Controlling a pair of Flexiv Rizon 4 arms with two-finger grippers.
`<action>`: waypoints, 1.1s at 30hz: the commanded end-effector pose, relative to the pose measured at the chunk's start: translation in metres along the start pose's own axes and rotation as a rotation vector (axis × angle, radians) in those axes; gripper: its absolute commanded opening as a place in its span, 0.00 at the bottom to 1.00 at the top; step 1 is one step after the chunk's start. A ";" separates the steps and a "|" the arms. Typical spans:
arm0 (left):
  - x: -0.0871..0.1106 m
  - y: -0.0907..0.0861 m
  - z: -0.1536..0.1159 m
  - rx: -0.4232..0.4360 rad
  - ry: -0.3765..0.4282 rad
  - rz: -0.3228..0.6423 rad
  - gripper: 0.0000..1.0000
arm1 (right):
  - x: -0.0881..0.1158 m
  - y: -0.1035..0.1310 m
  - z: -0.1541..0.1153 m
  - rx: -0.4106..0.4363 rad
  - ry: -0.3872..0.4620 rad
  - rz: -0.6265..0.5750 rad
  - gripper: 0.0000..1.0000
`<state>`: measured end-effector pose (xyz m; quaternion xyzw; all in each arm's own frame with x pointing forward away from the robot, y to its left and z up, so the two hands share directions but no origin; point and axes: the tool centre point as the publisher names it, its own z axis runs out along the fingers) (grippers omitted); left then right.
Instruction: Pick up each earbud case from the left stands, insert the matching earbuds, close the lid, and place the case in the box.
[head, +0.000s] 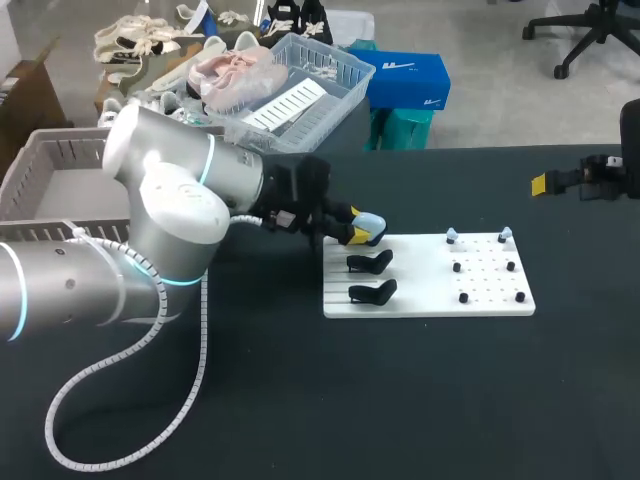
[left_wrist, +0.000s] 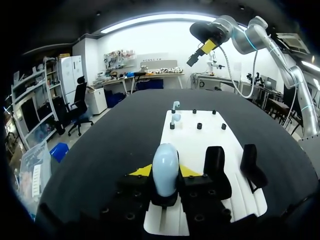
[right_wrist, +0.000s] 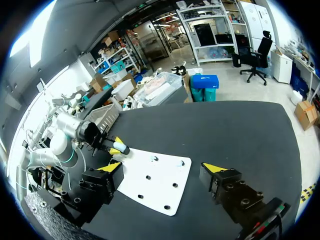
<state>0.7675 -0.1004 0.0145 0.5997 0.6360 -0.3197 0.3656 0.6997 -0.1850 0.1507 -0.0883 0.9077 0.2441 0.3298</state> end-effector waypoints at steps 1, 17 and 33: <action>0.001 0.000 0.001 0.002 -0.003 0.002 0.28 | 0.000 0.000 0.000 0.000 0.000 -0.001 1.00; -0.001 -0.001 -0.004 0.001 -0.017 0.007 0.00 | 0.000 0.000 0.000 0.000 0.000 -0.001 1.00; -0.038 -0.016 -0.035 0.015 -0.174 0.043 0.00 | 0.000 0.000 0.000 0.000 0.000 -0.001 1.00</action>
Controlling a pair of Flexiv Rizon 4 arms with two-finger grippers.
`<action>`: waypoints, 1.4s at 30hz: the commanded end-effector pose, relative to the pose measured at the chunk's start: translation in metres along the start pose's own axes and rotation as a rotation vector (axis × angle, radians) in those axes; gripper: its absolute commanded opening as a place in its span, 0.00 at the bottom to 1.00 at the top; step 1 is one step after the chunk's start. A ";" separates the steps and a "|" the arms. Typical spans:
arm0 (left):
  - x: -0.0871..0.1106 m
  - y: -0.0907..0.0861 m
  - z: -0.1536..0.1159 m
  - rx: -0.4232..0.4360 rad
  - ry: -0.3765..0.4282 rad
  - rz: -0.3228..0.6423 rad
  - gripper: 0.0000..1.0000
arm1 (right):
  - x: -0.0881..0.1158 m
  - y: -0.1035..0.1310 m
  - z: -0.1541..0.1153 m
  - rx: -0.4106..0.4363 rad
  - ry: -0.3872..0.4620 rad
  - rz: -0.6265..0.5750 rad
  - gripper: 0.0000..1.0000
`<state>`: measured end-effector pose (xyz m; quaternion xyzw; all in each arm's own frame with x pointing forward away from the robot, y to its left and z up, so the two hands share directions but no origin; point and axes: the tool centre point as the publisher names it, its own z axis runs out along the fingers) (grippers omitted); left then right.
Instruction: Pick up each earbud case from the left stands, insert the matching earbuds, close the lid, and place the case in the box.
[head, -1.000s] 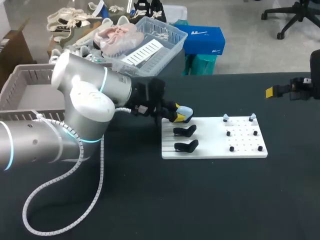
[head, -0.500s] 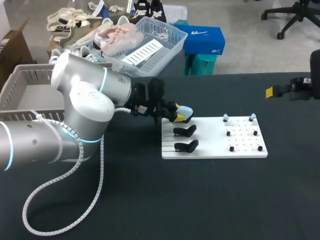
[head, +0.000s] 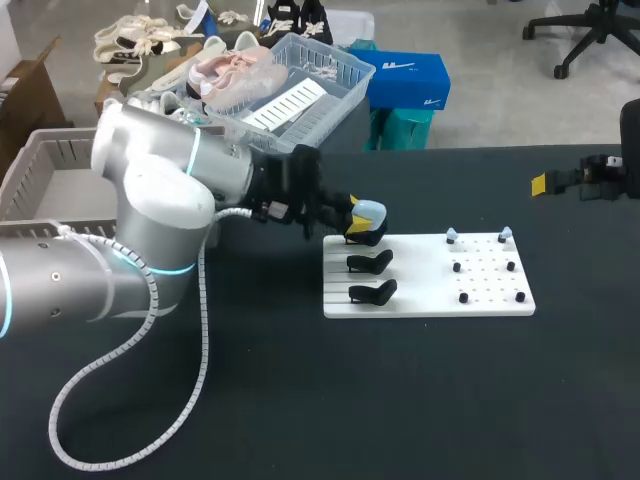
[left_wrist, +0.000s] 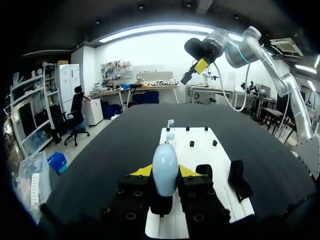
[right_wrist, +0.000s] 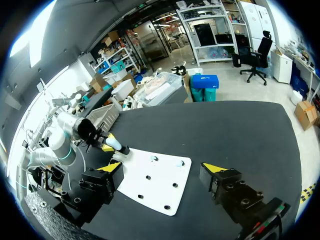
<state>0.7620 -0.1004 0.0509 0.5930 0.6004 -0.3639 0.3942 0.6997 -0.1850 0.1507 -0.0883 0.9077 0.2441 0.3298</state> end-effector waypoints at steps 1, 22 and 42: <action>-0.013 -0.013 -0.015 -0.035 -0.068 0.032 0.00 | 0.000 0.000 0.000 0.000 0.000 -0.001 1.00; -0.064 -0.063 -0.035 -0.003 -0.257 0.112 0.00 | 0.000 0.000 0.000 0.000 0.000 -0.001 1.00; -0.066 -0.066 -0.036 0.003 -0.261 0.113 0.00 | 0.000 0.000 0.000 0.000 0.000 -0.001 1.00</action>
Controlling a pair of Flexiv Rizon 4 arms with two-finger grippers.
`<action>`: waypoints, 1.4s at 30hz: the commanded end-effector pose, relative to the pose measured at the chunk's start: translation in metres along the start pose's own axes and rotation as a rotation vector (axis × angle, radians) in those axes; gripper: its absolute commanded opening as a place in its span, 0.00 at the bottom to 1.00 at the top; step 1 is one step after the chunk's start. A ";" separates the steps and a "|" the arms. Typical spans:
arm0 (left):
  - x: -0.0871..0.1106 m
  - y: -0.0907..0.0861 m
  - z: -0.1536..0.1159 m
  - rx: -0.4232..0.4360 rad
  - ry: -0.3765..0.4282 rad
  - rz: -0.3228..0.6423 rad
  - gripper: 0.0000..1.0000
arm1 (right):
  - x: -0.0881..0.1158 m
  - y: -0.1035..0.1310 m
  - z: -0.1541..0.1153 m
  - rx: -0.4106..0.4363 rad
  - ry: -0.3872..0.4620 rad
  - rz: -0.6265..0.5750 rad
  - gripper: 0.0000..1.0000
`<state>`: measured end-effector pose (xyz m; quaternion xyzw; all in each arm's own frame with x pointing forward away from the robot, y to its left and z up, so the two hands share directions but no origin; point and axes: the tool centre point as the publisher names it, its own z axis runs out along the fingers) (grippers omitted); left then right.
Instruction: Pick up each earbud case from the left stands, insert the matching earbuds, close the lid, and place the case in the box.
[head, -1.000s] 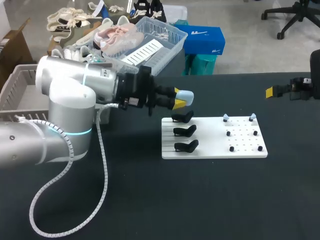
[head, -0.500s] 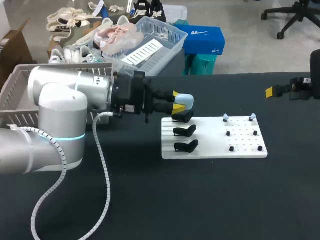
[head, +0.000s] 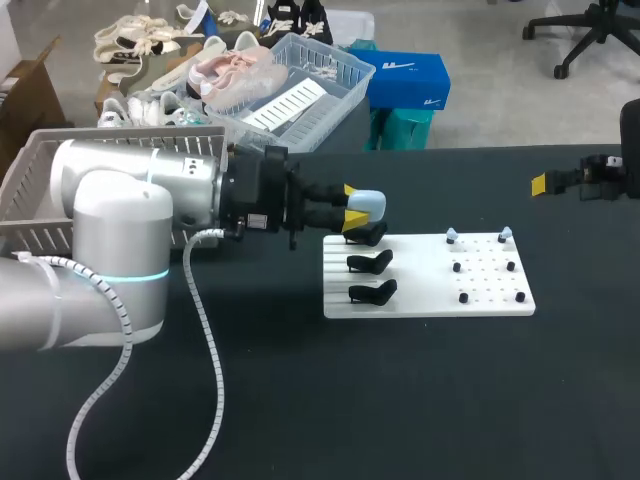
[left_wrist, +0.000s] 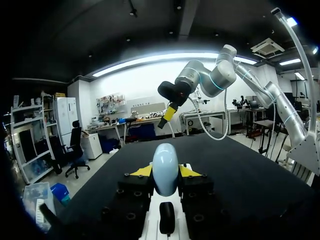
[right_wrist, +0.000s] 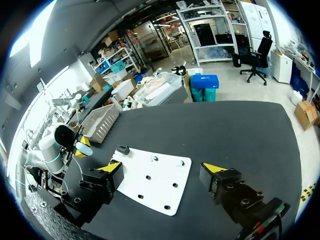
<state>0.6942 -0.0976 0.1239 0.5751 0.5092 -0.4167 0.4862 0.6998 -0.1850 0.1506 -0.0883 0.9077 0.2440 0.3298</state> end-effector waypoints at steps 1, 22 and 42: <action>0.000 -0.001 0.000 -0.003 -0.002 0.002 0.00 | 0.000 0.000 0.000 0.000 0.000 -0.001 1.00; -0.004 -0.048 0.055 0.087 -0.079 -0.055 0.00 | 0.000 0.000 0.000 0.000 0.000 -0.001 1.00; 0.015 -0.065 0.057 0.045 -0.067 -0.061 0.00 | 0.032 0.054 -0.007 0.070 0.052 -0.199 1.00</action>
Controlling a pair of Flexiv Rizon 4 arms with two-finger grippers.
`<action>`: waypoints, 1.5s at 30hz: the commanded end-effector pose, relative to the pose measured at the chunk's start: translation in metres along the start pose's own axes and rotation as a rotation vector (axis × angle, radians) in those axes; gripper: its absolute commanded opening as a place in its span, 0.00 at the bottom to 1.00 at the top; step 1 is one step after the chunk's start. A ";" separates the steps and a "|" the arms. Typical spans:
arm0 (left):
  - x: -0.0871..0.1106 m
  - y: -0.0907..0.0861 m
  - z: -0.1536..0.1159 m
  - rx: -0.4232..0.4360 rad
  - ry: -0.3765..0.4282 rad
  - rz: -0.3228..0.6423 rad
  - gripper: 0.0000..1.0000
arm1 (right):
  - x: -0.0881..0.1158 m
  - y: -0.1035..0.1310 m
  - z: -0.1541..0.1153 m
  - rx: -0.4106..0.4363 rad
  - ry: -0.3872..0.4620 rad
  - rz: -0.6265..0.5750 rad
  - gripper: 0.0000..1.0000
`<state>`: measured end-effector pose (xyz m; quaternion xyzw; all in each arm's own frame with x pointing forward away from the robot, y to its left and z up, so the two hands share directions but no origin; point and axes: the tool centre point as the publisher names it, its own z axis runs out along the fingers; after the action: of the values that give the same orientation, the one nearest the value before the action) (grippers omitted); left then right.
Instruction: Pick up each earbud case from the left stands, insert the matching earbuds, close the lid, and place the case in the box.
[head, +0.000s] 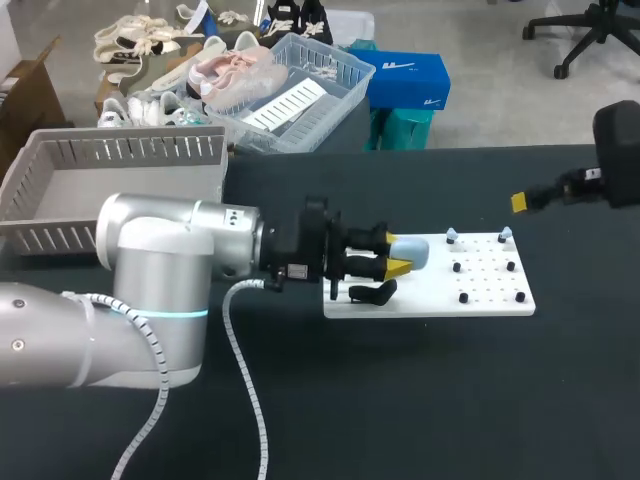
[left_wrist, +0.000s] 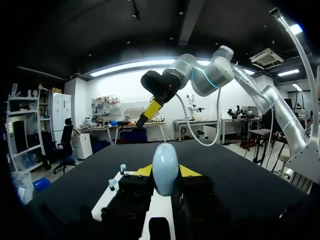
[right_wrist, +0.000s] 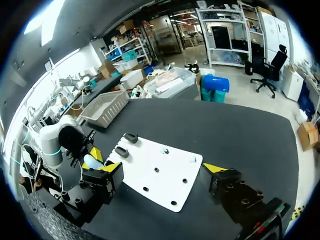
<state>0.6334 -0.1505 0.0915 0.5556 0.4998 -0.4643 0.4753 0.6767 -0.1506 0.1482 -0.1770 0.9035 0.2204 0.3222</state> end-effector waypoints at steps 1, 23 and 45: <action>0.002 0.000 0.000 -0.004 0.002 0.005 0.00 | 0.012 0.024 -0.013 0.089 0.005 -0.033 1.00; 0.005 0.005 0.001 -0.006 0.004 0.022 0.00 | 0.047 0.108 -0.002 -0.017 0.090 -0.149 1.00; 0.005 0.008 0.004 -0.011 -0.022 0.008 0.00 | 0.055 0.127 0.037 -0.051 0.184 -0.149 1.00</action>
<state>0.6404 -0.1538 0.0873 0.5504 0.4959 -0.4653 0.4845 0.5850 -0.0446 0.1289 -0.2701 0.9071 0.1985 0.2545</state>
